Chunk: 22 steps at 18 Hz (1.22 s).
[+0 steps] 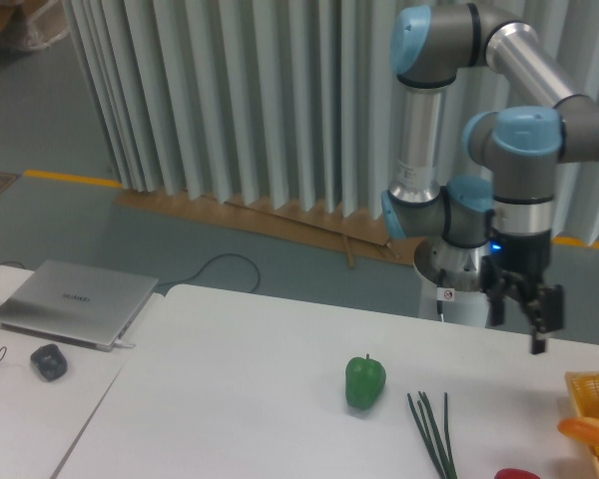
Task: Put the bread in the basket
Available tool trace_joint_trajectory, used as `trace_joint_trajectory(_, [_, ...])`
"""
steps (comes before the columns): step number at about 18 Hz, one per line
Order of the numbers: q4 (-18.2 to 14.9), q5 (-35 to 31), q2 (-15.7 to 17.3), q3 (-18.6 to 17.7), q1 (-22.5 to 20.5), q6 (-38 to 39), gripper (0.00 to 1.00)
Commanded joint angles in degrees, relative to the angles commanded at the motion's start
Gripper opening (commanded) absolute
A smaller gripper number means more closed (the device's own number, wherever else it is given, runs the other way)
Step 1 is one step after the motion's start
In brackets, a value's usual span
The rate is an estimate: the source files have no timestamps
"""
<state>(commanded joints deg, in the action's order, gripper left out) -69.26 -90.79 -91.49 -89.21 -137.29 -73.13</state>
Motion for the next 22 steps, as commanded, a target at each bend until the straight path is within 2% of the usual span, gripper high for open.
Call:
trace_joint_trajectory(4, [1.6,0.3,0.8,-2.2,0.1,1.6,1.0])
trace_joint_trajectory(7, [2.8,2.5,3.5,-5.7,-0.3,1.1,1.0])
trace_joint_trajectory(13, [2.4,4.0,8.2,-8.2,-1.3,0.9,1.0])
trace_joint_trajectory(15, [2.3,4.2,8.7,-8.7,-2.4,0.9,1.0])
trace_joint_trajectory(16, [1.5,4.1,8.7,-8.2,-2.5,1.0,1.0])
trace_joint_trajectory(18, [-2.4,4.0,8.5,-7.1,-2.9,1.1,1.0])
trace_joint_trajectory(21, [-8.4,3.8,7.6,-3.4,-3.8,1.0,1.0])
trace_joint_trajectory(22, [-9.5,3.7,6.9,-2.3,-4.3,1.2,1.0])
